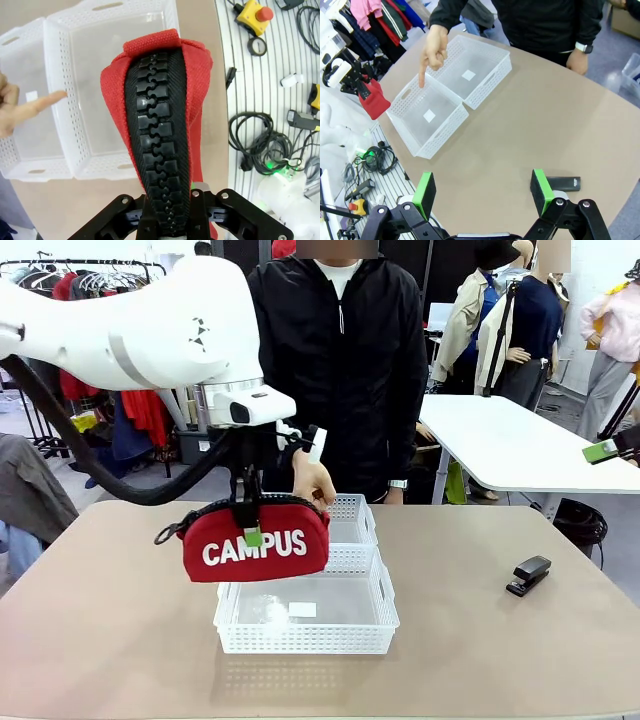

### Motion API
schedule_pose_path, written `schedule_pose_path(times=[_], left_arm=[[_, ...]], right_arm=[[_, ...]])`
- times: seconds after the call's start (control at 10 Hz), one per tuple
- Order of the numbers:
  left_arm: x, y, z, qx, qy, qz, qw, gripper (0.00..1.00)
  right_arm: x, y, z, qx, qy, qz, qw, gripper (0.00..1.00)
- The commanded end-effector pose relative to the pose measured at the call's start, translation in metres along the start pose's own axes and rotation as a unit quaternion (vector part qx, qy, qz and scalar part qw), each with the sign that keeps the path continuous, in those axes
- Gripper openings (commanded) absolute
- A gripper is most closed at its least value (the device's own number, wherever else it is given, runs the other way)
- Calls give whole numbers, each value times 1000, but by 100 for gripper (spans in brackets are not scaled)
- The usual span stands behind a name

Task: Distribute items into two baskets.
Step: Place the picked Pencil pouch into the Organizing basket as instructed by the person.

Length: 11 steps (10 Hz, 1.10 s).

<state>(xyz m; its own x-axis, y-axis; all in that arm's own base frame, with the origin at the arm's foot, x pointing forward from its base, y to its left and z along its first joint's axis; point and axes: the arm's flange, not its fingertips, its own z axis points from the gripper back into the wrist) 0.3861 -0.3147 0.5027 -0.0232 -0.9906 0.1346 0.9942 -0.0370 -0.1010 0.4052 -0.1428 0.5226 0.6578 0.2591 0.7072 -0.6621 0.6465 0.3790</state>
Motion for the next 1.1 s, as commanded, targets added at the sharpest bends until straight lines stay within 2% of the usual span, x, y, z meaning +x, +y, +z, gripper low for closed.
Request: schedule_pose_path(times=[0.0, 0.3, 0.7, 1.0], left_arm=[[12, 1, -6, 24, -20, 8, 999, 0], [31, 19, -24, 66, -10, 19, 998, 0], [45, 32, -44, 89, -4, 8, 996, 0], [49, 33, -63, 86, -6, 7, 996, 0]], right_arm=[[2, 1, 0, 0, -3, 4, 1000, 100], [2, 1, 0, 0, -3, 4, 1000, 100], [2, 1, 0, 0, -3, 4, 1000, 100], [2, 1, 0, 0, -3, 4, 1000, 100]])
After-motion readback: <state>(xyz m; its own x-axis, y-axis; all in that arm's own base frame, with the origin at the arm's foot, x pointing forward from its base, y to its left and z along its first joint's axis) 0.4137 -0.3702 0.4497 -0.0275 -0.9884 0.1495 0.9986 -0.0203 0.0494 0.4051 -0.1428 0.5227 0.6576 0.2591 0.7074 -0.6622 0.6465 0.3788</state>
